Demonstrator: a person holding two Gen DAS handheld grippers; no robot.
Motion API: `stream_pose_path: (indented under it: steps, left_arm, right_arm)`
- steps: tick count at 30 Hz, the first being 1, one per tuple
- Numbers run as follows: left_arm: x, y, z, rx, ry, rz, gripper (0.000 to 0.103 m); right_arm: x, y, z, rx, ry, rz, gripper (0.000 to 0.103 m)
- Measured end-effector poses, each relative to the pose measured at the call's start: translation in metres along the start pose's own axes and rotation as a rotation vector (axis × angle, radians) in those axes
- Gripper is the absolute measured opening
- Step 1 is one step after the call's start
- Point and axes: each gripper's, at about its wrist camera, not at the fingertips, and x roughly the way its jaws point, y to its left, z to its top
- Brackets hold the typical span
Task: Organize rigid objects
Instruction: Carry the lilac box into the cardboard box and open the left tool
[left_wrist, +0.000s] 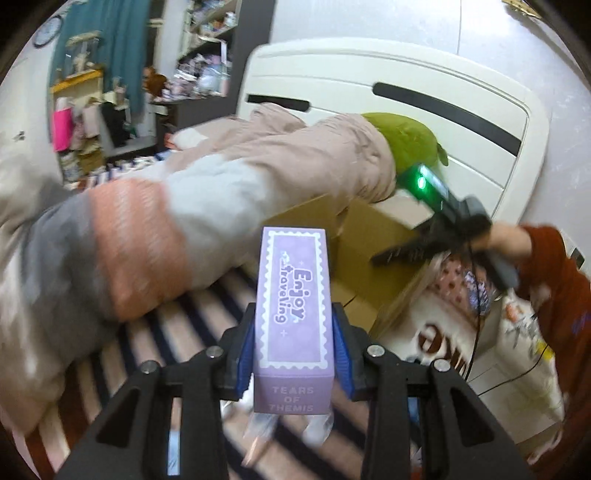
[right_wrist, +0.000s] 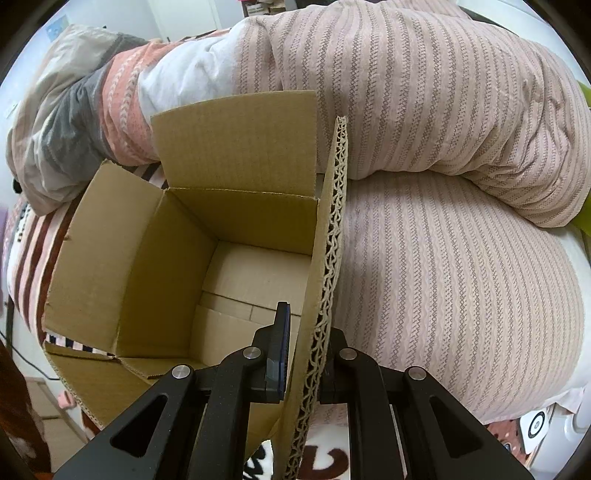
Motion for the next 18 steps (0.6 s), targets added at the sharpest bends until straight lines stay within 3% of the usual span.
stream_pose_path:
  steps: [4, 5, 7, 8, 9, 11, 15, 18]
  left_arm:
    - [0.058, -0.024, 0.041, -0.013, 0.107, -0.068, 0.034]
    - [0.073, -0.028, 0.046, -0.021, 0.139, -0.067, 0.034]
    - [0.095, -0.03, 0.05, -0.036, 0.197, 0.006, 0.037]
    - [0.096, -0.03, 0.049, -0.038, 0.201, 0.023, 0.052]
    - [0.095, -0.03, 0.045, -0.04, 0.193, 0.037, 0.077]
    - [0.082, -0.028, 0.04, -0.034, 0.14, 0.054, 0.091]
    - [0.044, 0.0, 0.025, -0.069, 0.09, 0.104, 0.091]
    - [0.012, 0.03, 0.002, -0.066, 0.062, 0.194, 0.091]
  right_arm:
    - [0.001, 0.002, -0.001, -0.012, 0.006, -0.005, 0.006]
    - [0.001, 0.002, -0.001, -0.013, 0.006, -0.006, 0.006]
    - [0.001, 0.003, -0.002, -0.013, 0.006, -0.006, 0.006]
    - [0.001, 0.003, -0.002, -0.013, 0.008, -0.006, 0.006]
    - [0.001, 0.003, -0.002, -0.013, 0.008, -0.005, 0.006]
    - [0.002, 0.004, -0.002, -0.018, 0.011, -0.009, 0.006]
    - [0.002, 0.005, -0.002, -0.017, 0.014, -0.006, 0.006]
    - [0.003, 0.005, -0.002, -0.013, 0.016, -0.006, 0.006]
